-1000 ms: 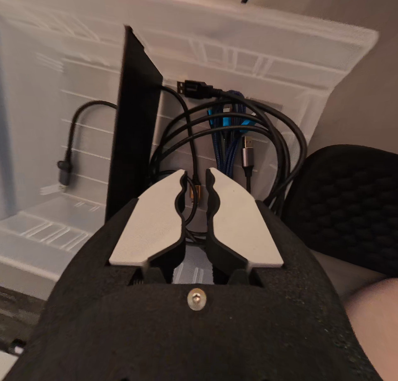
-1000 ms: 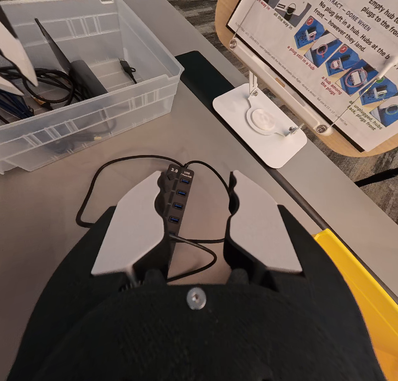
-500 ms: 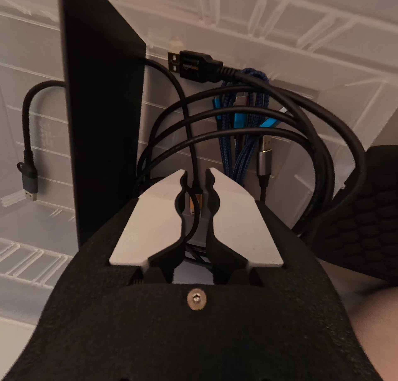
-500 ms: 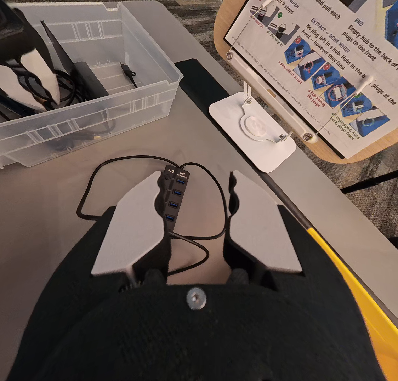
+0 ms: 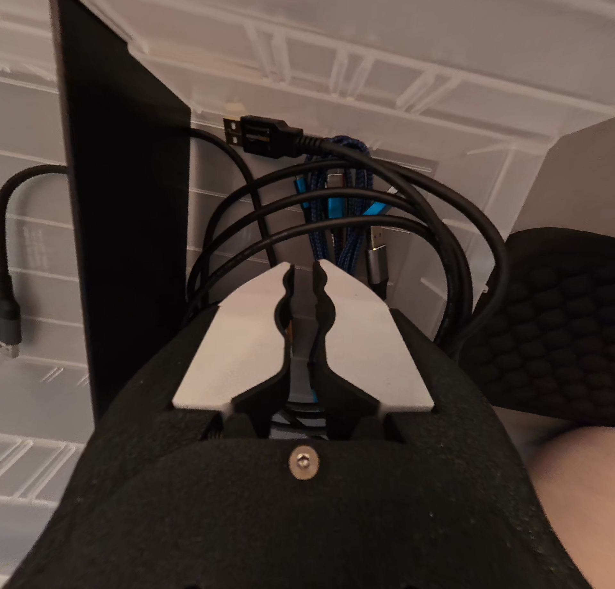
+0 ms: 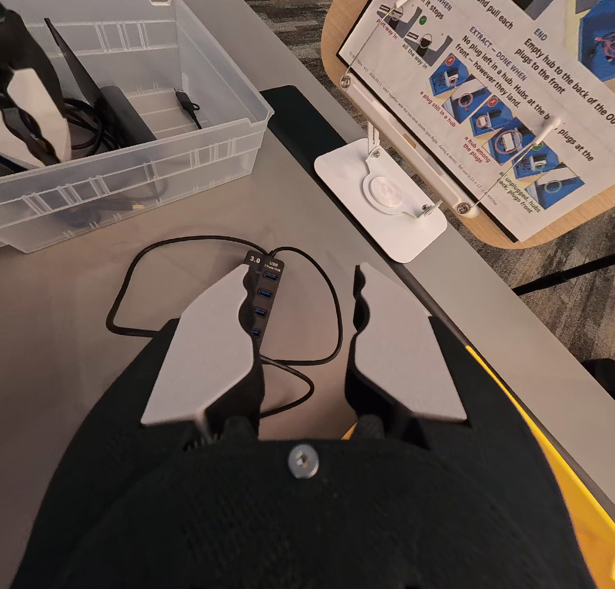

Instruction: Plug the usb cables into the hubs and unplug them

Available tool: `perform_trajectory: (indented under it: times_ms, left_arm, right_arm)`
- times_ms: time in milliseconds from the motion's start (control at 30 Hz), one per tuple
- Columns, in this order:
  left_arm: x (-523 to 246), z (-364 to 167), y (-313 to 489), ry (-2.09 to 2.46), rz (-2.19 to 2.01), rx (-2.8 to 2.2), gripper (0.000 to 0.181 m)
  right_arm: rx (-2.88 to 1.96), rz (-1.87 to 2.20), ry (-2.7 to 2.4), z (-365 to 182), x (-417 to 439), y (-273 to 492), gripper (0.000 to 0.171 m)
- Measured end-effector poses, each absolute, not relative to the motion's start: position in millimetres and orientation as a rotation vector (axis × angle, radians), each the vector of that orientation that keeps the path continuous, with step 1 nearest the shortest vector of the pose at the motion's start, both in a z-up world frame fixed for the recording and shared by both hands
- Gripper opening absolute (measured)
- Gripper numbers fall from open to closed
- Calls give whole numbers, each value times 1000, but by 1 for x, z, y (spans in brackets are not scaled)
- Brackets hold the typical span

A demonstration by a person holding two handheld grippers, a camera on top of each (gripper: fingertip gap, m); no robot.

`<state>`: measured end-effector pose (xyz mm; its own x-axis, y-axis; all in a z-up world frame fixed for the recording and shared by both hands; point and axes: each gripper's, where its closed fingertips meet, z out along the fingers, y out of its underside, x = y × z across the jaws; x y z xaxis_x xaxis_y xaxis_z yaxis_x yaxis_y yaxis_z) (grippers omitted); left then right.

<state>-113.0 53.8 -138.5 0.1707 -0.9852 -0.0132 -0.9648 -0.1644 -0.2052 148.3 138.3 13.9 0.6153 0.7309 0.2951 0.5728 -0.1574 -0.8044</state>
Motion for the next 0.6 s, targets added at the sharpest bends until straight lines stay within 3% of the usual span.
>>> perform_trajectory:
  times_ms: [600]
  left_arm:
    - [-108, -139, 37, 1928, -345, -2333, 28]
  right_arm:
    - [-1853, 169, -1082, 8, 148, 138, 58]
